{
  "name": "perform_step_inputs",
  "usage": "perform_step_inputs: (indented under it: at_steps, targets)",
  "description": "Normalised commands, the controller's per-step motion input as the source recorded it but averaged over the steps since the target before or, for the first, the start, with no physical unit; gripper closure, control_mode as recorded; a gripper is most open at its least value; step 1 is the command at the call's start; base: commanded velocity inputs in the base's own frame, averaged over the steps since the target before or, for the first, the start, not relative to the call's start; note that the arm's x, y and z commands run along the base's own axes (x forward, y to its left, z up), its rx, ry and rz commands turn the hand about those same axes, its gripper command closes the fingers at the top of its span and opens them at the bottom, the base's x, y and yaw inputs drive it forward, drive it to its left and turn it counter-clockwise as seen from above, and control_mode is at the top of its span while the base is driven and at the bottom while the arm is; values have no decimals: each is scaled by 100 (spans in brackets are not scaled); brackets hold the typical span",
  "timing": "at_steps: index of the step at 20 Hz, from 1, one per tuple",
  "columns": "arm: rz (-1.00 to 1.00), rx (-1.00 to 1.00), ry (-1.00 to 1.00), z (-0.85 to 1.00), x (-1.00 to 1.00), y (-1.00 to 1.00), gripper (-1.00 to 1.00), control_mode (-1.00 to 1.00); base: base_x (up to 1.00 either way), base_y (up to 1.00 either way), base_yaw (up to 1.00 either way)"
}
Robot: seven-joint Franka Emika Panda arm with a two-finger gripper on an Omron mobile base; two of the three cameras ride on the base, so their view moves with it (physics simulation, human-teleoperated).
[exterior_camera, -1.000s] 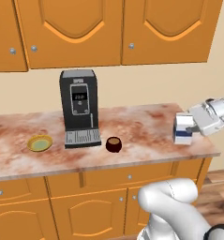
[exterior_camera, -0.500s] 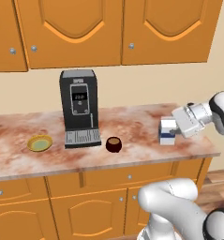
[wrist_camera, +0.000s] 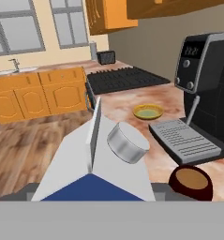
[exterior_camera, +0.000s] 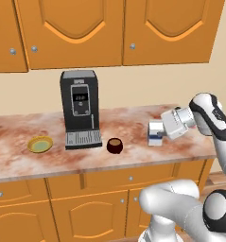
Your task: Take a sugar cube from the saucer and place it inside the coffee. Then, grab milk from the fridge and place it next to the coffee on the counter to sweeten the coffee.
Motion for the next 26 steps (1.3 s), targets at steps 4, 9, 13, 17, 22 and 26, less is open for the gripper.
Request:
perform_step_inputs:
  at_steps: [4,9,13,17,22,26]
  targets:
    - [0,-2,2,-37,39,8,100,-100,0,0,0]
    - [0,-3,1,-54,27,0,100,-100,0,0,0]
    - [0,-8,0,-49,43,3,100,-100,0,0,0]
    - [0,-8,0,-46,56,9,100,-100,0,0,0]
    - [0,-3,0,-40,51,1,100,-100,0,0,0]
    - [0,0,0,-32,49,0,100,-100,0,0,0]
